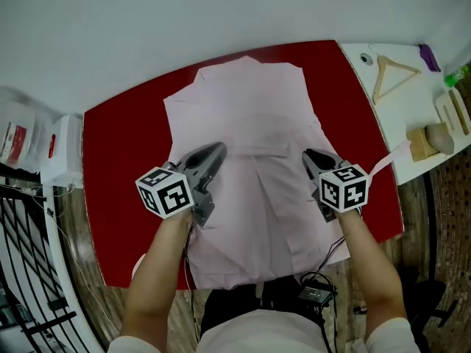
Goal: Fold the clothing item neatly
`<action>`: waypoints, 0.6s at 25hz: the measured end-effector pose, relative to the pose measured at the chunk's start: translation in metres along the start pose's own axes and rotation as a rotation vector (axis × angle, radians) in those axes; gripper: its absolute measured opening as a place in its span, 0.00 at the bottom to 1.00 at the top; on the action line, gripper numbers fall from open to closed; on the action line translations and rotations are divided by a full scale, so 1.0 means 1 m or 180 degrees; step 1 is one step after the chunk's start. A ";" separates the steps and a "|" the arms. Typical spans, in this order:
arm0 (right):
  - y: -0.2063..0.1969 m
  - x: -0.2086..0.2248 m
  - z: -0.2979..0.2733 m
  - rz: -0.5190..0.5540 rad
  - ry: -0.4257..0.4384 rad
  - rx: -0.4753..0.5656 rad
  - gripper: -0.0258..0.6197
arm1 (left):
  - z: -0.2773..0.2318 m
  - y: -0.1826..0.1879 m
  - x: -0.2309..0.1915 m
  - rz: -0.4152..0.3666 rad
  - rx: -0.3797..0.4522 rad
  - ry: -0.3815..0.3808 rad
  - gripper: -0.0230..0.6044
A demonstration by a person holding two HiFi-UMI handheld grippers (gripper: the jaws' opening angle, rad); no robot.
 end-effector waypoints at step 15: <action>-0.048 0.006 0.096 0.0078 -0.0878 -0.0163 0.07 | 0.075 -0.051 0.068 -0.0062 0.0082 -0.0348 0.05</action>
Point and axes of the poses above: the fingertips, and each gripper's own axes: z backward along the fingers, x to its right, y out of its top, the point moved 10 cm from there along z, backward along the fingers
